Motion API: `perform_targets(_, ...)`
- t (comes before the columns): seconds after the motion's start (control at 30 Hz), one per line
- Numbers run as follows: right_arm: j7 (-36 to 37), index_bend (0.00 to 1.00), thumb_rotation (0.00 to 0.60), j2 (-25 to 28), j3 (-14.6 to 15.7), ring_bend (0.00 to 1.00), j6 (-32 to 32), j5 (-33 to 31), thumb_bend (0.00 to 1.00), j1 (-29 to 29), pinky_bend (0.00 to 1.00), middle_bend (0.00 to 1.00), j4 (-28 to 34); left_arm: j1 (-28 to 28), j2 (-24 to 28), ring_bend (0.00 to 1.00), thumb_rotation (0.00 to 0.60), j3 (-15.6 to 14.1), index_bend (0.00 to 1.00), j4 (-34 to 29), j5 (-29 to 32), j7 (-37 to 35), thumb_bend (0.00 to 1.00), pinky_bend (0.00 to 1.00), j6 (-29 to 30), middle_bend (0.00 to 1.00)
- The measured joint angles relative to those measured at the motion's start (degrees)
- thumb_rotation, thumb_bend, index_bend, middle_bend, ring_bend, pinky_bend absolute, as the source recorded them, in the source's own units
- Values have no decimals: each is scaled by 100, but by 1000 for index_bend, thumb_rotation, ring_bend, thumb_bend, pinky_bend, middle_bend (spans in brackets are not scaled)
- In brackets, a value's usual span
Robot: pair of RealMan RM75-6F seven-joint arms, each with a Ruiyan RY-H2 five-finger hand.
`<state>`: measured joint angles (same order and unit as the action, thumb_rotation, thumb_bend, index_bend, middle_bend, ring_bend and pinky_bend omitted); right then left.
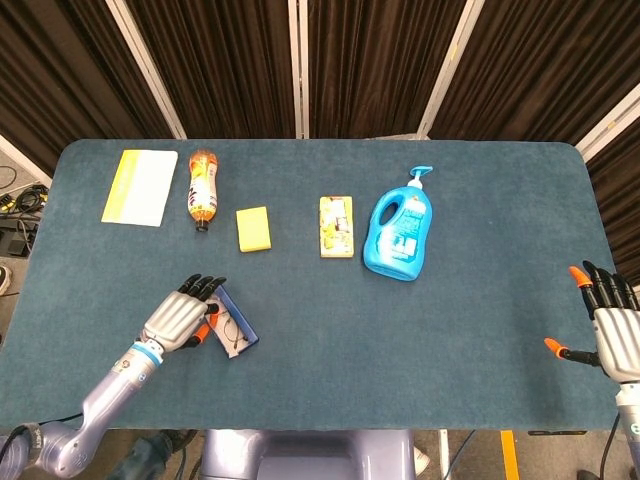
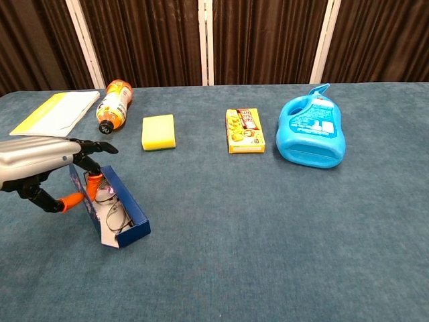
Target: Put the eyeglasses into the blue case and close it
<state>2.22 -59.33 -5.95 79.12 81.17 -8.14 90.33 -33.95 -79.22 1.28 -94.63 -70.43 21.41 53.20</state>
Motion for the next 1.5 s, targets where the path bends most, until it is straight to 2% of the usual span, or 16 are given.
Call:
perform_targets(0.37,-9,0,600,-14,0,0,-27,-49,0,4,0,0,-47,-235,-468,0,600,168,626,402,431,88,558,0,-226,0)
perform_targets(0.5,-20,0,600,-16,2,0,-13,-43,0,8,0,0,-41,-284,-557,0,600,184,590,480,451,49,543,0,-241,0)
perform_targets(0.57,-21,0,600,-17,4,0,-13,-44,0,10,0,0,-41,-288,-573,0,600,188,527,494,441,20,532,0,-228,0)
perform_targets(0.67,-18,0,600,-19,4,0,-18,-47,0,10,0,0,-46,-287,-602,0,600,195,324,531,394,-83,504,0,-197,0)
perform_targets(0.77,-8,0,600,-20,1,0,-19,-46,0,7,0,0,-54,-286,-646,0,600,209,75,603,302,-218,462,0,-155,0)
perform_targets(0.83,-3,0,600,-18,-1,0,-18,-47,0,7,0,0,-55,-288,-678,0,600,224,2,654,230,-319,429,0,-123,0)
perform_targets(1.1,7,0,600,-16,-4,0,-16,-50,0,9,0,0,-57,-254,-646,0,600,281,0,670,-126,-708,413,0,123,0)
perform_targets(1.17,3,0,600,-17,-1,0,-14,-45,0,9,0,0,-55,-245,-575,0,600,287,0,621,-210,-808,362,0,151,0)
perform_targets(1.33,-1,0,600,-13,-1,0,-7,-44,0,13,0,0,-42,-292,-244,0,600,211,0,473,-442,-1075,41,0,-13,0)
perform_targets(1.5,-12,0,600,-17,-2,0,-16,-53,0,11,0,0,-43,-472,47,0,600,63,0,462,-473,-1033,0,0,-548,0)
